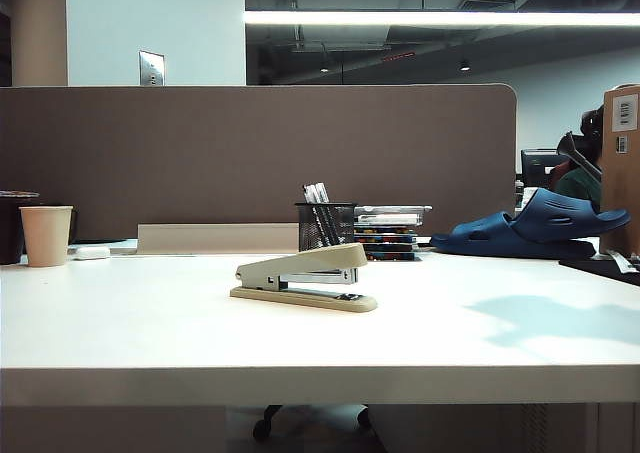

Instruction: Press the stapler down.

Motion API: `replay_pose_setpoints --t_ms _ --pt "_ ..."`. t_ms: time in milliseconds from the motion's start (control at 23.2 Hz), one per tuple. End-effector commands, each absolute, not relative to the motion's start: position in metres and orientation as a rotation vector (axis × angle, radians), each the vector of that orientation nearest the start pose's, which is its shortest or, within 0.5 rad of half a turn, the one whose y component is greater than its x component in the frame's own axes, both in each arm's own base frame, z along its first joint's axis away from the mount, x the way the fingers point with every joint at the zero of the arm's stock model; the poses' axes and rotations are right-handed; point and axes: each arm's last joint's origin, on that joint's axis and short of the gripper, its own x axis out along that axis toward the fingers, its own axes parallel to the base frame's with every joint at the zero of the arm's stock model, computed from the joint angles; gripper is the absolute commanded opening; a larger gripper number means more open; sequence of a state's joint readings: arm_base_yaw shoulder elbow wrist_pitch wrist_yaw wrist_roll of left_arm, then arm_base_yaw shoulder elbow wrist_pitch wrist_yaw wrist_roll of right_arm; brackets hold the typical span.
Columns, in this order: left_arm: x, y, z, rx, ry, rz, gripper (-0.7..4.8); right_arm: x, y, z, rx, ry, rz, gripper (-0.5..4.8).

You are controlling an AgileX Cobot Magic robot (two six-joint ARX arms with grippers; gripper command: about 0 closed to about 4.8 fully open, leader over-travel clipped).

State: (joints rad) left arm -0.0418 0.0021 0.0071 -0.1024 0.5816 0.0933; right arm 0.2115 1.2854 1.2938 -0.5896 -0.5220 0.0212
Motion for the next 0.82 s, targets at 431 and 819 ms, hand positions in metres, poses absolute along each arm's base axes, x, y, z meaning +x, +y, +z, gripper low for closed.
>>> replay_pose_setpoints --t_ms 431,819 --pt "0.091 -0.02 0.158 0.069 0.057 -0.625 -0.05 0.319 0.144 0.299 0.064 0.686 0.853 -0.09" --pt "0.091 -0.02 0.158 0.069 0.056 -0.625 -0.05 0.339 0.174 0.244 0.031 0.819 0.846 -0.09"
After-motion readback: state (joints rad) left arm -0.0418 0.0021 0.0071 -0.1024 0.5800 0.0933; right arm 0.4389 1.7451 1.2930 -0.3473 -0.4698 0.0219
